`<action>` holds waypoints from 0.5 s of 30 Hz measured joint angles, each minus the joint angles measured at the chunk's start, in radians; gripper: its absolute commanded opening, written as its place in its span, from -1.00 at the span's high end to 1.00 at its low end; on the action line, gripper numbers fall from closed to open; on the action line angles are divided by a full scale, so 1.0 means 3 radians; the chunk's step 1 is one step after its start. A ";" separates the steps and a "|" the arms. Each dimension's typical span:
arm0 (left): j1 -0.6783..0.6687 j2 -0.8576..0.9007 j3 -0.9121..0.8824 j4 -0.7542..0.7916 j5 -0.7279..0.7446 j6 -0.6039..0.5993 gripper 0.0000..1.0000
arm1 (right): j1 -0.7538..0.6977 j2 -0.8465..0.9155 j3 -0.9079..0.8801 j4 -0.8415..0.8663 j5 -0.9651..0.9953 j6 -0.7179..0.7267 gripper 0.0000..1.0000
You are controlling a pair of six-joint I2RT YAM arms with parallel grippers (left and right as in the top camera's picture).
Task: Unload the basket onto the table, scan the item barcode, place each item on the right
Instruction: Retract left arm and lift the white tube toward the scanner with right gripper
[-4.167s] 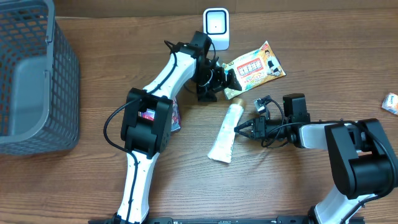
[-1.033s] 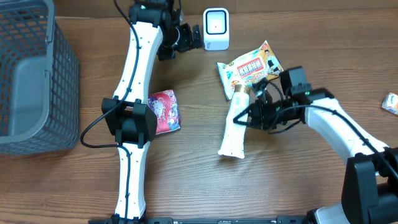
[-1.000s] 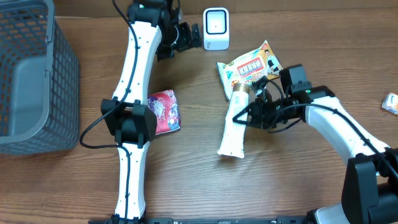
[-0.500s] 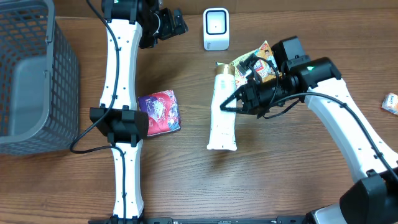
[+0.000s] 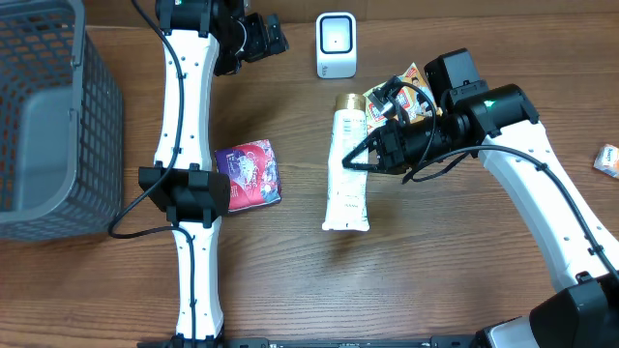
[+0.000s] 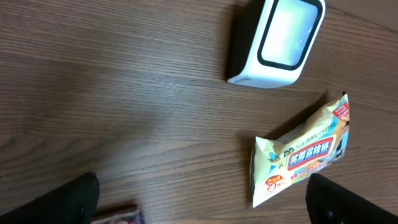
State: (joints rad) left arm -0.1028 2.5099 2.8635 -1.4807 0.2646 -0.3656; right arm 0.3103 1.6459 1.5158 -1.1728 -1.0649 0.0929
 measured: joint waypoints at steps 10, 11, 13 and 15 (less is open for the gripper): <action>0.0000 0.0000 -0.0001 -0.0027 -0.0065 0.0003 -1.00 | 0.0000 -0.0001 0.0000 0.0072 0.0207 -0.0011 0.92; 0.0000 0.0000 0.0000 -0.0028 -0.0065 0.0004 -1.00 | 0.0010 -0.0001 0.0000 0.0163 0.0514 -0.0011 0.92; 0.0000 0.0000 0.0000 -0.0028 -0.0066 0.0008 -0.99 | 0.0017 -0.0001 0.0000 0.0258 0.0886 0.0018 0.92; 0.0000 0.0000 0.0000 -0.0028 -0.0075 0.0008 -1.00 | 0.0041 0.0000 0.0000 0.0488 0.1540 0.0055 0.92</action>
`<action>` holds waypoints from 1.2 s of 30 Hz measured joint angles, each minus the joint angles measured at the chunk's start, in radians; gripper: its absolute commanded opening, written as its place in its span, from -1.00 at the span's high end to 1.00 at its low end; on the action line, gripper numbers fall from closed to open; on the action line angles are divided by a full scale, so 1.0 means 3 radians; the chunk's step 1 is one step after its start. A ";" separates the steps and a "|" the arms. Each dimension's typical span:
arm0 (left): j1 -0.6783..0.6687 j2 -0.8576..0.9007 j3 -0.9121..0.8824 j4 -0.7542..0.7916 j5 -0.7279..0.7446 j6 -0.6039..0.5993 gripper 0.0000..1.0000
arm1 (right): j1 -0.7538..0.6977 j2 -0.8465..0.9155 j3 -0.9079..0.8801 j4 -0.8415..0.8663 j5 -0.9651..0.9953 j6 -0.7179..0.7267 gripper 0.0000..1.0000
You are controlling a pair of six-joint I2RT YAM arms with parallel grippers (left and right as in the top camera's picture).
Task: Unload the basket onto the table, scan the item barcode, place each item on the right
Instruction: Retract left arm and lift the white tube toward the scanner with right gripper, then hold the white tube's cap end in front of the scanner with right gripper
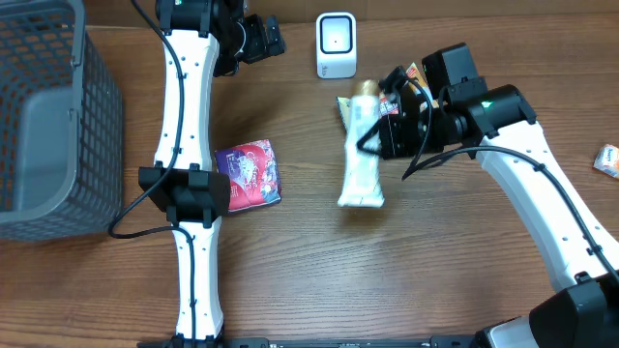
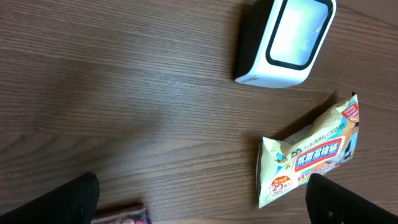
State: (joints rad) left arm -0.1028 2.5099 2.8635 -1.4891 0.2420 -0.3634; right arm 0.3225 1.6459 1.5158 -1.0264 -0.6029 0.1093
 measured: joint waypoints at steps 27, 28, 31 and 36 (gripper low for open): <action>0.0306 0.0000 0.0001 -0.0305 -0.0502 0.0001 -1.00 | 0.0300 0.1158 0.0015 0.3679 0.3497 -0.1980 0.92; 0.0323 0.0000 0.0001 -0.0304 -0.0515 0.0001 -0.99 | 0.0333 0.1204 0.0017 0.3869 0.3520 -0.2138 0.92; 0.0351 0.0000 0.0001 -0.0314 -0.0549 0.0001 -1.00 | 0.0409 0.1415 0.0019 0.4440 0.3578 -0.2570 0.92; 0.0371 0.0000 0.0001 -0.0352 -0.0571 0.0001 -1.00 | 0.0437 0.1947 0.0022 0.5324 0.3698 -0.3408 0.92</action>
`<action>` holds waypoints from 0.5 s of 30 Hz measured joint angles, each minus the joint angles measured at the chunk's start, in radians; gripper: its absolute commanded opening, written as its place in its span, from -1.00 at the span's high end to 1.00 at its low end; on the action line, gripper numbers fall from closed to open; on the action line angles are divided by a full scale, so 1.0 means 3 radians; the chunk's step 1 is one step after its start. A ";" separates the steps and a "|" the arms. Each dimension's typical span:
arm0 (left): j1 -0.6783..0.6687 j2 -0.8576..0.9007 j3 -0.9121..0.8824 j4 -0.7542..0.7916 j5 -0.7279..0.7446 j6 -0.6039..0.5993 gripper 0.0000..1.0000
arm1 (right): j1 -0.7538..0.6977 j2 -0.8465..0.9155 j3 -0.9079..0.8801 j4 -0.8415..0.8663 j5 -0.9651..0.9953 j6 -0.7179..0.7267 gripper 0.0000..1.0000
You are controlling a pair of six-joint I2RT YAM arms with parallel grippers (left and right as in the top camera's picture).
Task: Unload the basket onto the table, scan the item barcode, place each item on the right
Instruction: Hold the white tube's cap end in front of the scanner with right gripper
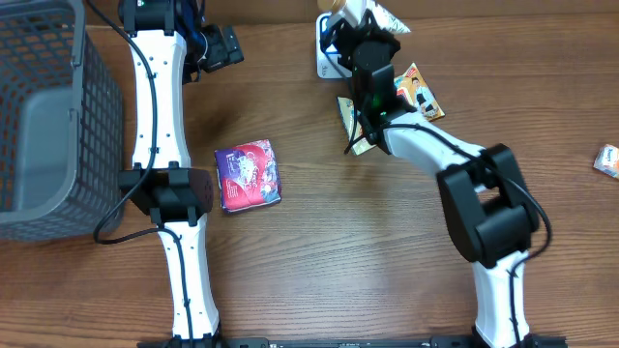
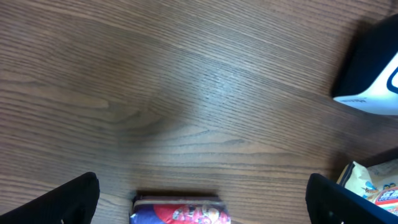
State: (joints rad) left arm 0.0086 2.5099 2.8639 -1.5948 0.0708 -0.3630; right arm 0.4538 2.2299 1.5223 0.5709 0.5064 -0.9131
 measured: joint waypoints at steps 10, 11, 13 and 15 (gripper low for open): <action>0.0000 0.0000 0.0000 -0.0043 -0.0033 0.0000 -1.00 | -0.0006 0.0662 0.0037 0.0659 0.0009 -0.1095 0.92; 0.0000 0.0000 0.0000 -0.0048 -0.0042 0.0000 -1.00 | -0.0006 0.0701 0.0084 0.0661 -0.0006 -0.1152 0.92; 0.0000 0.0000 0.0000 -0.0047 -0.0046 0.0000 -1.00 | -0.0009 0.0769 0.0196 0.0664 -0.0039 -0.1255 0.92; 0.0000 0.0000 0.0000 -0.0047 -0.0053 0.0000 -1.00 | -0.0015 0.0835 0.0332 0.0675 -0.0099 -0.1380 0.92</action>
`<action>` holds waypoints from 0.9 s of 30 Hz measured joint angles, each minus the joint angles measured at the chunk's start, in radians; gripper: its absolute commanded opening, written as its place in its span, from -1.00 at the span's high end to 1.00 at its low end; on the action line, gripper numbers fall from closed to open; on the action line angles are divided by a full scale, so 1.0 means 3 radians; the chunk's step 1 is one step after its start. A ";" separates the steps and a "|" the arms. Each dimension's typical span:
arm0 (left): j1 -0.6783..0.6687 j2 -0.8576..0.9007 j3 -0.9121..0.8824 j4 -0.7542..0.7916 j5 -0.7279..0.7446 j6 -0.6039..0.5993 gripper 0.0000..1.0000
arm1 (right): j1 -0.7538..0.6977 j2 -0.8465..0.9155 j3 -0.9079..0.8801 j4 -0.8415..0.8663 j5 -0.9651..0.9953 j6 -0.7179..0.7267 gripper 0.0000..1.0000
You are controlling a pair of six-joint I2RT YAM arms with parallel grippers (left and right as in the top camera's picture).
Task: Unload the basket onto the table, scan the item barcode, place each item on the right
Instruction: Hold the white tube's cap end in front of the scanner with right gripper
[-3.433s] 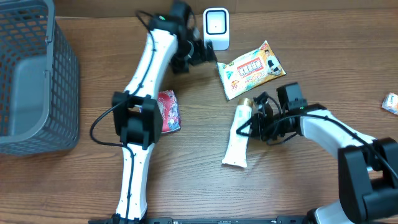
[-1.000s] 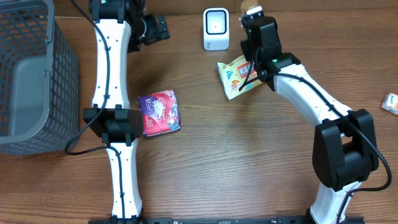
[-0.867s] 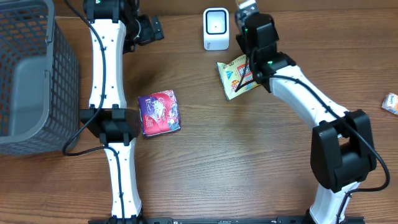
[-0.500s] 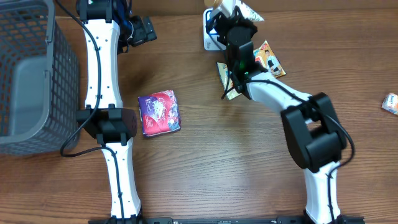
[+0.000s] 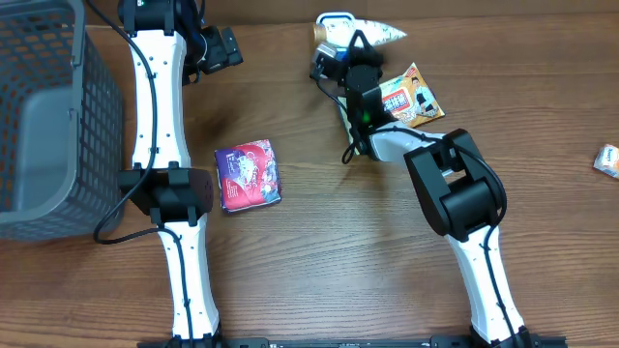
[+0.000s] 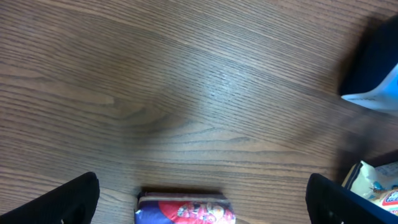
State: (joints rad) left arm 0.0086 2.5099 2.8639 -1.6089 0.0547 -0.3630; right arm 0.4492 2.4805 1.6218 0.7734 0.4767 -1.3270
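My right gripper (image 5: pixel 354 56) is shut on a white tube (image 5: pixel 377 34) with a gold cap, held raised over the white scanner (image 5: pixel 334 16) at the table's back. The tube lies nearly level, cap to the left and flat tail to the right, and hides most of the scanner. My left gripper (image 5: pixel 224 45) hangs open at the back left with nothing between its fingers (image 6: pixel 68 199). In the left wrist view the scanner (image 6: pixel 373 68) shows blurred at the right edge.
A red and purple packet (image 5: pixel 248 174) lies left of centre, also visible as the red packet (image 6: pixel 186 211) below my left gripper. A yellow wipes packet (image 5: pixel 411 97) lies under the right arm. A grey mesh basket (image 5: pixel 48 116) fills the left side. A small item (image 5: pixel 607 159) sits at the right edge.
The tube has turned over the scanner, with its cap now left and its tail pointing right. The right arm's elbow stands nearer the camera. The left arm has not moved.
The tube lay at the table's middle with my right gripper on it. Then it was lifted and tilted nearer the scanner. Later it was over the scanner, and the left arm stood further left. Now the tube lies level above the scanner.
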 measured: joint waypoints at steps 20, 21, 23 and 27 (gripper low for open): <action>0.0000 0.0000 0.0000 -0.0008 -0.0076 0.0000 -0.99 | -0.0249 0.0295 0.0425 -0.0327 -0.0109 -0.0554 0.92; 0.0000 0.0000 0.0000 -0.0009 -0.0075 -0.0001 -1.00 | -0.0253 0.0295 0.0425 -0.0328 -0.0113 -0.0553 0.92; 0.0000 0.0000 0.0000 -0.0011 -0.0076 -0.0001 -1.00 | -0.0257 0.0295 0.0425 -0.0328 -0.0117 -0.0549 0.92; 0.0000 0.0000 0.0000 -0.0031 -0.0076 -0.0001 -1.00 | -0.0249 0.0295 0.0425 -0.0334 -0.0140 -0.0535 0.92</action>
State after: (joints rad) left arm 0.0086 2.5099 2.8639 -1.6180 0.0319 -0.3634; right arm 0.3744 2.5690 1.7493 0.6731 0.4347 -1.4876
